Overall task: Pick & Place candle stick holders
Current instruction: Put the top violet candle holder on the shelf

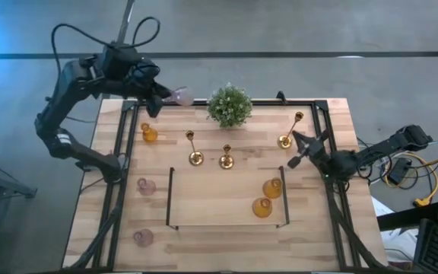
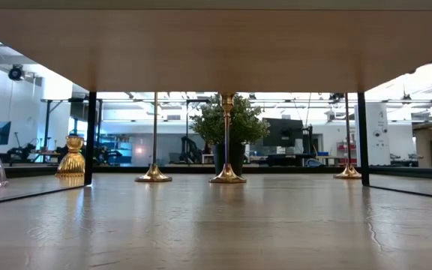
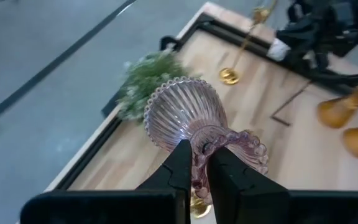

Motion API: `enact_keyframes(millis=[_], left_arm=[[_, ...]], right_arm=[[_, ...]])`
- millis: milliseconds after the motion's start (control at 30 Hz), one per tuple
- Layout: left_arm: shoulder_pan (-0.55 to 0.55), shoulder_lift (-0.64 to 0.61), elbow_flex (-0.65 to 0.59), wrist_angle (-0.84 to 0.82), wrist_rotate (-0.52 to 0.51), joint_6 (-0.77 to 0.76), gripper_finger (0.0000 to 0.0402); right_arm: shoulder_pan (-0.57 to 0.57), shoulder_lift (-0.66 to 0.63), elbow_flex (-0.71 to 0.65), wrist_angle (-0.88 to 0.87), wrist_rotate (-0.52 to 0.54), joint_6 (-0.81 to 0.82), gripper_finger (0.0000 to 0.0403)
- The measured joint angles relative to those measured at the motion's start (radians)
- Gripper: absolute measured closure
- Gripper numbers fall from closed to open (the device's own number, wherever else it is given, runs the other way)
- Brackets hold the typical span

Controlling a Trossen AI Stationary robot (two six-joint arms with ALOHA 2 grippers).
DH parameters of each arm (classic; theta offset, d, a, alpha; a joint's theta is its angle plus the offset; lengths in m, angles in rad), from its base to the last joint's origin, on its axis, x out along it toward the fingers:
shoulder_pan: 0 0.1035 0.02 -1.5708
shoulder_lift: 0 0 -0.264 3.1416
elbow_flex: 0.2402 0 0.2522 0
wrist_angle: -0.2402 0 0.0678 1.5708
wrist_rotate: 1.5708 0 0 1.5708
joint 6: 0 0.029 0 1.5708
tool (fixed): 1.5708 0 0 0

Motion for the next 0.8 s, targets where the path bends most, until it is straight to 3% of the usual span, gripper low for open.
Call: enact_keyframes(millis=[200, 333, 533, 800], left_arm=[[-0.152, 0.035, -0.02, 0.057, -0.012, -0.048, 0.037], [-0.229, 0.081, -0.021, 0.08, -0.052, -0.066, 0.037], [-0.248, 0.145, -0.021, 0.091, -0.062, -0.083, 0.037], [-0.248, 0.206, -0.021, 0.161, -0.057, -0.097, 0.037]], right_arm=[[0.002, 0.006, 0.142, 0.045, -0.015, -0.251, 0.0394], [0.016, 0.041, 0.282, -0.041, -0.086, -0.299, 0.0394], [0.066, 0.185, 0.549, -0.42, -0.145, -0.128, 0.0394], [0.108, 0.519, 0.894, -0.848, -0.15, 0.122, 0.0394]])
